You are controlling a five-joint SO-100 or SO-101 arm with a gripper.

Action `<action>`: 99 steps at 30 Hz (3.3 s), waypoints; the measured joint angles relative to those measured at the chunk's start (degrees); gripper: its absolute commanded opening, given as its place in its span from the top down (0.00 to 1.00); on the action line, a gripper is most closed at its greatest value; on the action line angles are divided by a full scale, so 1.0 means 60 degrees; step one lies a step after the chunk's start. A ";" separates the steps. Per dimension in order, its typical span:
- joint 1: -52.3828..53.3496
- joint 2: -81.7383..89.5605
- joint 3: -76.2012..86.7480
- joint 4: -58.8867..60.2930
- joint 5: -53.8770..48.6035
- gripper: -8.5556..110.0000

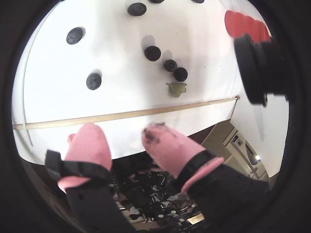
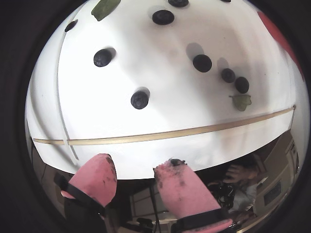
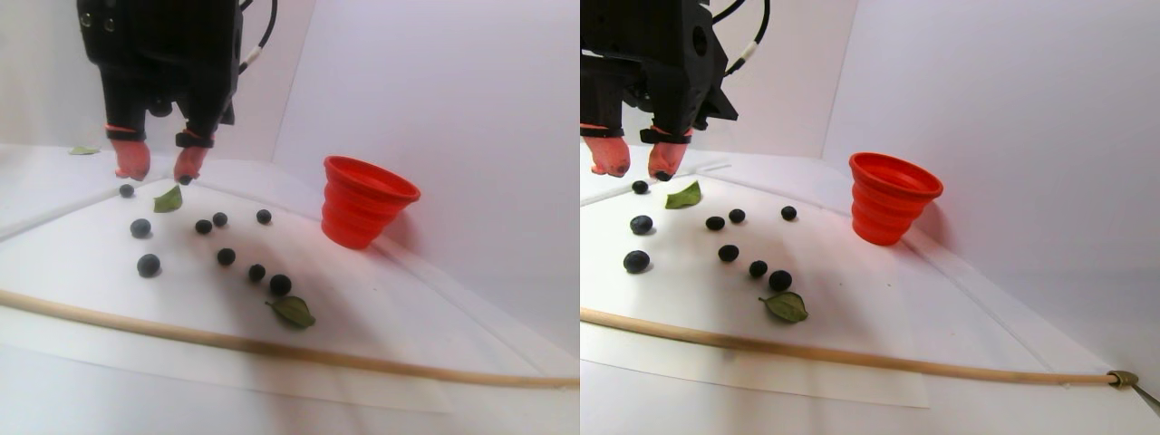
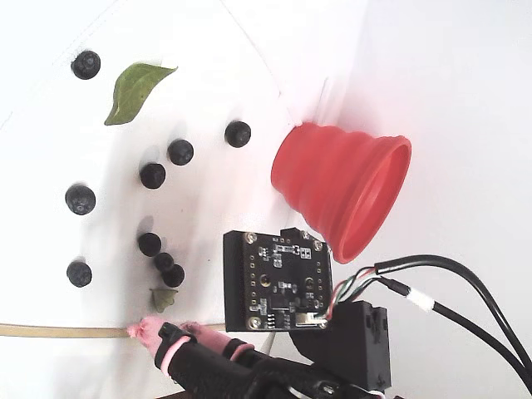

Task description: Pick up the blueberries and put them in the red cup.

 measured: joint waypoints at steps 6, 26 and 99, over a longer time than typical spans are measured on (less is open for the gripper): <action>-0.0088 -0.0659 0.0000 -0.0586 -0.0308 0.79; -0.0630 -0.2417 -0.0703 -0.2271 -0.0674 0.79; -0.0981 -0.5903 -0.2227 -0.5742 -0.0630 0.83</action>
